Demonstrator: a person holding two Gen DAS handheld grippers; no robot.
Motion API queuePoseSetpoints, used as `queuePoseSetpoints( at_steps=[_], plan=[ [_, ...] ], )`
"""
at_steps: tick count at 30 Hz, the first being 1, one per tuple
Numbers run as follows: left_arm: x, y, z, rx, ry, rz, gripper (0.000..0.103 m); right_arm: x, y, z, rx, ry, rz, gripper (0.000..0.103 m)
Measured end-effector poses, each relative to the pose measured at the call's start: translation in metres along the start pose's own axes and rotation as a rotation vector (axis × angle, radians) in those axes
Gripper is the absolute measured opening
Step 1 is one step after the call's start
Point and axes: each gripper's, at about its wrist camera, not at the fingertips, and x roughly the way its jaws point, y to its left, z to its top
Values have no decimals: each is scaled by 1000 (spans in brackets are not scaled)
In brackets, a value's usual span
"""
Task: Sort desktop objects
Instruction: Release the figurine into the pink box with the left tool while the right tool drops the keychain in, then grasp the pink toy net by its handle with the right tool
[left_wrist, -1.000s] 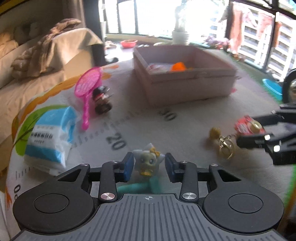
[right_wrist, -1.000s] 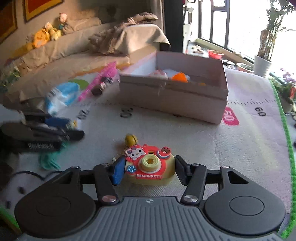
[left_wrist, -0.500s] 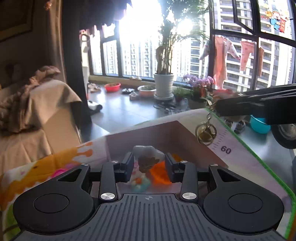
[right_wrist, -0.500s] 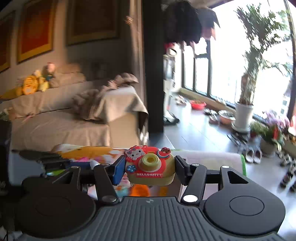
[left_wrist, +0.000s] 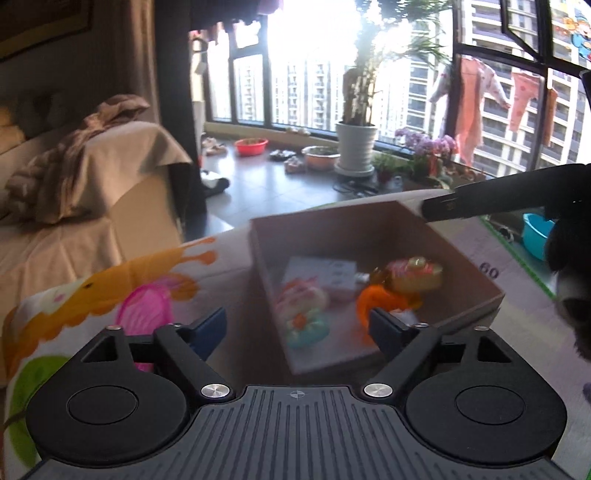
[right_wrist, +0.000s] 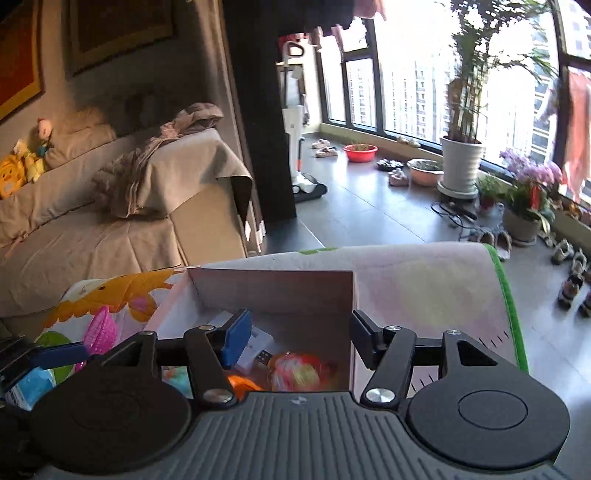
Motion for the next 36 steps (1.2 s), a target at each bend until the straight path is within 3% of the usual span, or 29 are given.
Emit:
queuePoseSetpoints(
  at_steps=[8,13,18,22,25,30,32,34,36],
  plan=[
    [-33,24,-39,-40,25,98,95,-21,-2,-16,-6,19,-25,63],
    [-62,45,-67,-97,49,164,100,-20,23,-16,14,119,74,68],
    [-92,85,-80,-239,45,220,101,-11,93,-8,-77,179,213,71],
    [-105,108,-92,-291,61,272,102,12,156,1,-107,258,331,72],
    [-108,118,-103,-321,86,276,102,40,200,6,-160,270,318,72],
    [-108,124,-117,-367,112,253,102,105,254,-3,-213,314,206,72],
    [-110,124,-120,-370,111,245,102,127,262,-13,-217,358,158,67],
    [-112,125,-121,-373,109,244,102,138,262,-22,-218,395,150,48],
    [-112,127,-121,-380,108,248,102,137,262,-29,-234,401,146,38]
  ],
)
